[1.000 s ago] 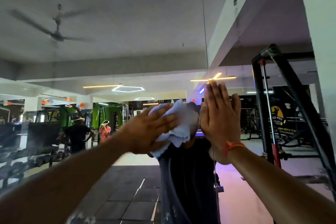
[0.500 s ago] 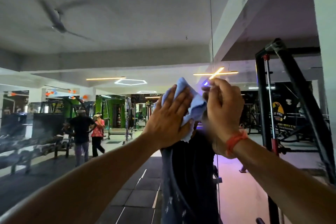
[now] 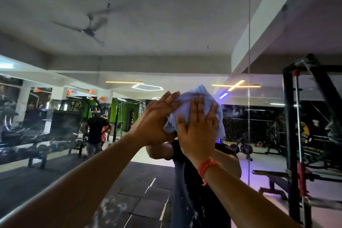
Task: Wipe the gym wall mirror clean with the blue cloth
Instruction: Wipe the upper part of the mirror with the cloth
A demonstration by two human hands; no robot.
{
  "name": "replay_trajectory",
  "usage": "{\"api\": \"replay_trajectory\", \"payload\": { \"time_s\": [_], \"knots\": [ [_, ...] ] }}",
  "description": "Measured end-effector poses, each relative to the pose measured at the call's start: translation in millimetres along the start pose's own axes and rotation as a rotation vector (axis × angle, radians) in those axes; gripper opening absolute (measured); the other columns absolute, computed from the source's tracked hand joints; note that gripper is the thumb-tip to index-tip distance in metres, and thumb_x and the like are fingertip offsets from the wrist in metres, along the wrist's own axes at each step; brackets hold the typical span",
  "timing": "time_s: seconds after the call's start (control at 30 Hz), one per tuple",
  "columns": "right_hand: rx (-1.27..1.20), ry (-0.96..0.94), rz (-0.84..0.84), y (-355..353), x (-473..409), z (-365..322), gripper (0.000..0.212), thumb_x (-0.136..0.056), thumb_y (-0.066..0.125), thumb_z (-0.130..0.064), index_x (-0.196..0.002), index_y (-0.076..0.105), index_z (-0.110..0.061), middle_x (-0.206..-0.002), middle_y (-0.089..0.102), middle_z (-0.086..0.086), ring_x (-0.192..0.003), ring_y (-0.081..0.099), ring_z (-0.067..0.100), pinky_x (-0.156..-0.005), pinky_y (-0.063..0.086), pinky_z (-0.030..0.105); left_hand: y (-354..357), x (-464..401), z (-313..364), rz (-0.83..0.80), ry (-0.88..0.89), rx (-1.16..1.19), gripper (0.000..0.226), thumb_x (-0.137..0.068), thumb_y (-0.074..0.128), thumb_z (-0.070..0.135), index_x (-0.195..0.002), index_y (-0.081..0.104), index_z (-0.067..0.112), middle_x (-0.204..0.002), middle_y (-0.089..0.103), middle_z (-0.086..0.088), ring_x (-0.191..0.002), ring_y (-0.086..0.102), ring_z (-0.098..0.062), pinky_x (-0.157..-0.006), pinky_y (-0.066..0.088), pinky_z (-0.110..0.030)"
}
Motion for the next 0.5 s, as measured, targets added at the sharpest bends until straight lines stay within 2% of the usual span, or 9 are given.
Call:
{"api": "replay_trajectory", "payload": {
  "time_s": [0.07, 0.13, 0.2, 0.27, 0.33, 0.4, 0.5],
  "knots": [
    [0.118, 0.01, 0.05, 1.1, -7.0, -4.2, 0.091, -0.096, 0.024, -0.072, -0.164, 0.007, -0.016, -0.171, 0.0, 0.009, -0.155, -0.002, 0.045, -0.122, 0.001, 0.054, -18.9, 28.5, -31.1, 0.096, -0.158, -0.016, 0.097, -0.08, 0.059, 0.066, -0.161, 0.03, 0.02, -0.17, 0.016, 0.002, -0.158, 0.011, -0.018, -0.126, 0.022, -0.049],
    [0.192, 0.017, 0.122, -1.5, -34.1, -12.6, 0.094, -0.095, 0.036, -0.071, -0.162, 0.011, -0.01, -0.17, 0.011, 0.017, -0.153, 0.008, 0.052, -0.121, 0.008, 0.058, -25.5, 51.0, -61.8, 0.086, -0.303, -0.149, 0.094, -0.089, 0.035, 0.069, -0.164, 0.012, 0.02, -0.171, -0.002, 0.004, -0.158, -0.005, -0.016, -0.128, 0.011, -0.046],
    [0.233, 0.048, 0.104, 1.9, -78.3, -23.0, 0.092, -0.096, 0.038, -0.066, -0.163, 0.011, -0.01, -0.171, 0.005, 0.015, -0.154, 0.002, 0.051, -0.122, 0.009, 0.062, -30.1, 66.0, -85.7, 0.091, -0.406, -0.231, 0.085, -0.094, 0.015, 0.065, -0.164, 0.0, 0.02, -0.171, -0.011, 0.002, -0.157, -0.015, -0.014, -0.129, 0.002, -0.042],
    [0.253, 0.001, 0.1, 9.3, -112.1, -46.2, 0.086, -0.096, 0.037, -0.06, -0.164, 0.011, -0.014, -0.172, 0.002, 0.013, -0.155, -0.001, 0.049, -0.122, 0.007, 0.061, -32.9, 76.6, -103.5, 0.135, -0.453, -0.238, 0.076, -0.099, 0.009, 0.06, -0.164, -0.004, 0.022, -0.171, -0.013, 0.003, -0.157, -0.016, -0.013, -0.129, 0.001, -0.04],
    [0.306, -0.203, 0.083, 25.5, -115.7, -77.5, 0.079, -0.097, 0.038, -0.056, -0.164, 0.017, -0.02, -0.172, 0.009, 0.01, -0.156, 0.007, 0.044, -0.122, 0.009, 0.058, -30.0, 84.6, -113.5, 0.165, -0.487, -0.189, 0.072, -0.1, 0.009, 0.057, -0.163, -0.004, 0.024, -0.171, -0.011, 0.006, -0.157, -0.014, -0.011, -0.129, 0.002, -0.041],
    [0.39, -0.519, 0.013, 47.6, -83.1, -99.7, 0.072, -0.1, 0.033, -0.058, -0.163, 0.021, -0.026, -0.172, 0.013, 0.004, -0.158, 0.009, 0.035, -0.122, 0.015, 0.058, -24.0, 92.4, -113.1, 0.176, -0.506, -0.166, 0.071, -0.1, 0.011, 0.056, -0.163, -0.004, 0.025, -0.171, -0.011, 0.007, -0.157, -0.013, -0.011, -0.128, -0.001, -0.039],
    [0.487, -0.875, -0.147, 59.2, -4.8, -80.1, 0.067, -0.104, 0.032, -0.06, -0.163, 0.022, -0.031, -0.172, 0.012, -0.004, -0.159, 0.009, 0.025, -0.124, 0.017, 0.054, -19.0, 103.0, -108.2, 0.181, -0.494, -0.168, 0.072, -0.101, 0.012, 0.057, -0.164, -0.002, 0.024, -0.171, -0.01, 0.007, -0.157, -0.011, -0.011, -0.128, -0.001, -0.04]
  ]
}}
Point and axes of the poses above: each hand's wrist, its own x-axis away from the middle knuckle, its own y-axis out of the palm, z = x × y, the point moved 10 cm from there along -x, towards the middle knuckle
